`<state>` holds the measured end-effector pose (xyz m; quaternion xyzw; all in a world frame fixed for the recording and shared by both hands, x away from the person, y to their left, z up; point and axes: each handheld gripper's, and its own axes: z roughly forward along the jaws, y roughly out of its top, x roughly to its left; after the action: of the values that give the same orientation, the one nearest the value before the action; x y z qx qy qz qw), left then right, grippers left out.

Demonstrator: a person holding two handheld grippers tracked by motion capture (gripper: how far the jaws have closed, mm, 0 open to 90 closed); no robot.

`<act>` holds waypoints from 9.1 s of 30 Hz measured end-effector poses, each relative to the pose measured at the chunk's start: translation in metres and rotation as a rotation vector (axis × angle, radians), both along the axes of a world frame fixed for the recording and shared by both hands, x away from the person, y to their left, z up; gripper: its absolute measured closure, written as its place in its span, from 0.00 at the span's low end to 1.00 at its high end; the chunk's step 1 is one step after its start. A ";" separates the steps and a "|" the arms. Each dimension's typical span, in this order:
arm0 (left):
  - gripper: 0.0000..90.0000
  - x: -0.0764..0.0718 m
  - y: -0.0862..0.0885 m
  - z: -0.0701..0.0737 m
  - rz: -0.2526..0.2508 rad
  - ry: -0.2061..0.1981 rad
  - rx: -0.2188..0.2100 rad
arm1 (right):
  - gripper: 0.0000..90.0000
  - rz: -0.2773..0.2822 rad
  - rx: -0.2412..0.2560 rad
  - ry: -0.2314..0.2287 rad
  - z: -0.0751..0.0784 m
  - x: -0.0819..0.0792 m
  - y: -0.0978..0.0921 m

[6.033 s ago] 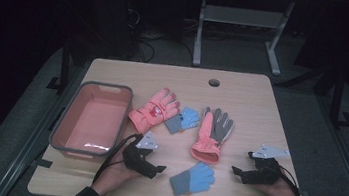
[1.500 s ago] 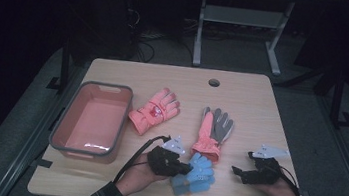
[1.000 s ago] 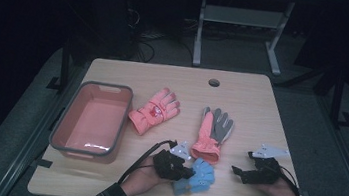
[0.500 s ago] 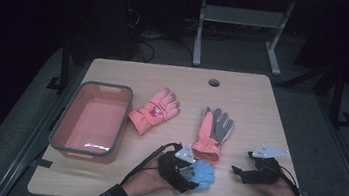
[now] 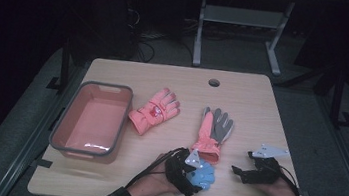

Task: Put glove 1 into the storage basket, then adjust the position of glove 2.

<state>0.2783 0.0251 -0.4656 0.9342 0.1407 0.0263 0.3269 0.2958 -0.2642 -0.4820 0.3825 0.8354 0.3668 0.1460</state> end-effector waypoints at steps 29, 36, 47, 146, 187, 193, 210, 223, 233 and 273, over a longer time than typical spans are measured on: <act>0.83 0.004 0.012 0.013 -0.057 0.098 -0.055 | 0.15 -0.002 0.002 -0.002 0.000 0.000 0.000; 0.83 0.009 0.026 0.030 -0.033 0.099 -0.100 | 0.15 -0.003 0.002 -0.001 0.000 0.000 0.000; 0.83 0.025 0.055 0.056 0.031 0.085 -0.132 | 0.15 -0.003 0.002 -0.001 0.000 0.000 0.000; 0.21 0.151 0.271 0.037 0.708 0.106 0.024 | 0.02 -0.027 -0.018 0.020 -0.001 0.002 0.001; 0.16 0.070 0.173 0.111 0.456 0.013 -0.141 | 0.02 -0.026 -0.019 0.021 -0.001 0.002 0.001; 0.16 0.054 0.153 0.098 0.420 0.008 -0.161 | 0.02 -0.022 -0.019 0.019 -0.001 0.002 0.001; 0.16 0.022 0.120 0.046 0.320 0.002 -0.132 | 0.03 -0.021 -0.020 0.022 -0.001 0.002 0.001; 0.16 0.008 0.123 0.006 0.315 -0.024 -0.078 | 0.68 -0.005 0.038 0.026 0.026 0.002 0.007; 0.15 0.002 0.123 -0.005 0.302 -0.061 -0.056 | 1.00 0.078 0.121 0.051 0.050 0.022 0.043; 0.14 0.004 0.129 -0.011 0.273 -0.092 -0.102 | 1.00 0.188 0.097 0.156 0.044 0.027 0.082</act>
<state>0.2821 0.1539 -0.4764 0.8864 0.2524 0.1059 0.3733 0.3229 -0.1826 -0.4382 0.3365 0.8576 0.3881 0.0267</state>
